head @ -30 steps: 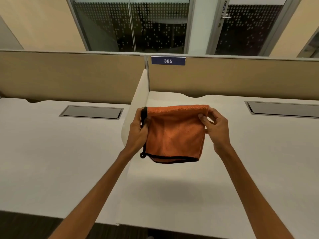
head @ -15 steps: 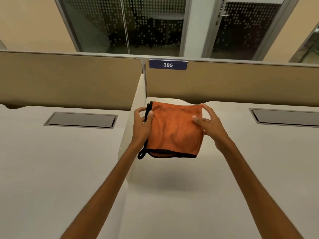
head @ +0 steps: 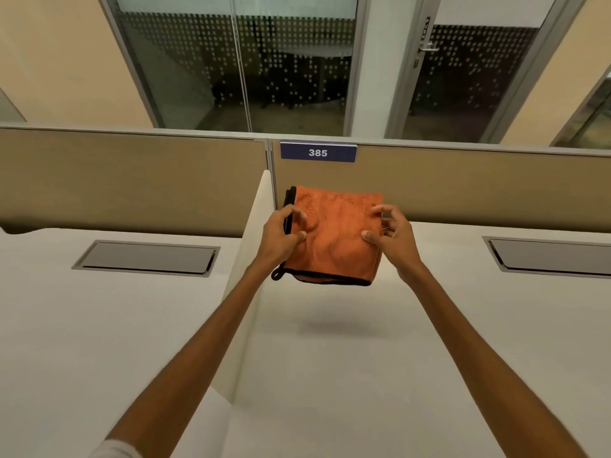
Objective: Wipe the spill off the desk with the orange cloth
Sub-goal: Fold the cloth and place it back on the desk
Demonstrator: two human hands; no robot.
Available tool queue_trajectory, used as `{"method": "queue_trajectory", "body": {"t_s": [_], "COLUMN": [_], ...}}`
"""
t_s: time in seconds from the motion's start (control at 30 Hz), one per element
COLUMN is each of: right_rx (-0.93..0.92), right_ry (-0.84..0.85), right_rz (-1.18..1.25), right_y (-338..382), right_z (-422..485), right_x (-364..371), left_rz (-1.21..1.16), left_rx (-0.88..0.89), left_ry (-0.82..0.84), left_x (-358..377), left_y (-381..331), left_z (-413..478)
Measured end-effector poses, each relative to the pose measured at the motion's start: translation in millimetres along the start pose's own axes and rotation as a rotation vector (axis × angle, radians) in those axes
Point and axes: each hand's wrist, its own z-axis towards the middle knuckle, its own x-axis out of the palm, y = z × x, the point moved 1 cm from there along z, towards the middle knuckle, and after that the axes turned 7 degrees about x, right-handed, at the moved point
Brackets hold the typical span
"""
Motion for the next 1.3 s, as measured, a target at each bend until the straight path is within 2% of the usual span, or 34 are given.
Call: {"method": "queue_trajectory", "body": {"t_s": [0.2, 0.4, 0.6, 0.73, 0.9, 1.03, 1.1, 1.17, 1.23, 1.3], "right_rx": [0.095, 0.196, 0.311, 0.283, 0.336, 0.375, 0.388, 0.405, 0.415, 0.403], "right_ry": [0.023, 0.060, 0.095, 0.119, 0.138, 0.151, 0.137, 0.098, 0.044, 0.002], "right_rz": [-0.082, -0.182, -0.284, -0.428, -0.511, -0.656, -0.664, -0.637, -0.640, -0.686], "right_y": [-31.8, -78.6, -126.7, -155.1, -183.6, -183.6, -184.7, -181.9, -176.6, -171.1], "right_z": [64.0, 117.9, 160.0, 166.3, 158.7, 150.9, 149.2, 147.4, 145.7, 142.9], "right_x": [13.0, 34.2, 59.3, 74.6, 80.1, 82.8, 85.8, 90.6, 95.4, 97.6], "left_rz": [0.062, 0.203, 0.376, 0.334, 0.163, -0.019, -0.019, 0.013, 0.121, 0.230], "left_rx": [-0.114, -0.195, -0.352, -0.419, -0.490, -0.583, -0.591, -0.607, -0.578, -0.546], "left_ry": [0.049, 0.185, 0.331, 0.309, 0.240, 0.342, 0.364, 0.297, 0.222, 0.216], "left_x": [14.1, 27.8, 46.3, 59.5, 62.9, 55.5, 54.5, 56.7, 59.8, 63.8], "left_y": [34.1, 94.8, 146.4, 168.5, 195.7, 192.6, 192.5, 190.1, 188.4, 189.3], "left_z": [46.9, 83.6, 111.4, 101.3, 74.2, 74.3, 77.0, 78.3, 78.1, 76.6]}}
